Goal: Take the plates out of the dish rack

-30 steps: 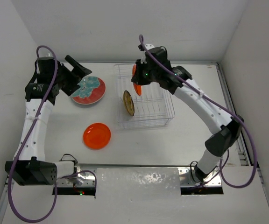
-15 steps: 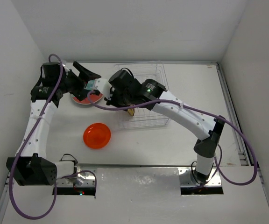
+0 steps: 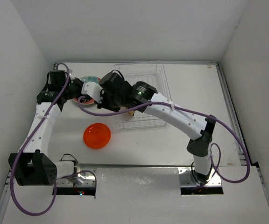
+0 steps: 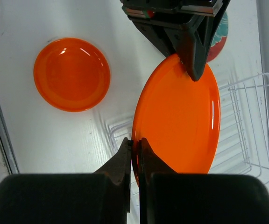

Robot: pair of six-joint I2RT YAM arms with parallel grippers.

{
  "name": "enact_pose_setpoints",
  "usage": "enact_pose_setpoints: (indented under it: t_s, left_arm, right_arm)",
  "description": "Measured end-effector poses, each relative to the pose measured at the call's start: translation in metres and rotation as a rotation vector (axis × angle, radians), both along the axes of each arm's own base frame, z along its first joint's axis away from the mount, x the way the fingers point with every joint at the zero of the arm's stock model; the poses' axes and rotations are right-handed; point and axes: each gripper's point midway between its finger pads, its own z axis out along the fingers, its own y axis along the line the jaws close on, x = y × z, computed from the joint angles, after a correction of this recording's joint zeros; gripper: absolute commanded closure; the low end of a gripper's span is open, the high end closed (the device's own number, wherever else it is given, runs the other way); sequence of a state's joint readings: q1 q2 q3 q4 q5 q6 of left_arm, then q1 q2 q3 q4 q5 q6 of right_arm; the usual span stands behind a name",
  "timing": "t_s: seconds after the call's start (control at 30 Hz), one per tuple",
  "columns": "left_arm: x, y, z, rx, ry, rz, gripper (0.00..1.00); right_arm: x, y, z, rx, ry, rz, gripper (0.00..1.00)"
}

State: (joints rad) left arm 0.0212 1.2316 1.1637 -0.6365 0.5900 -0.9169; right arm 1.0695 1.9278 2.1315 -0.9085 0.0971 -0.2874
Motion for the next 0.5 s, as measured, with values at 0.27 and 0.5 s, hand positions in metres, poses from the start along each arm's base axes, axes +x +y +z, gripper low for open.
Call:
enact_pose_setpoints:
  t_s: [0.27,0.5]
  left_arm:
    - [-0.002,0.009,-0.019,0.054,0.019,0.055,1.00]
    - [-0.037,0.065,-0.013,0.320,-0.092,0.301,1.00]
  right_arm:
    - [0.005,0.011,-0.018,0.054,0.031,-0.043,0.01]
    - [0.040,-0.050,-0.003,0.257,0.195,-0.373,0.01]
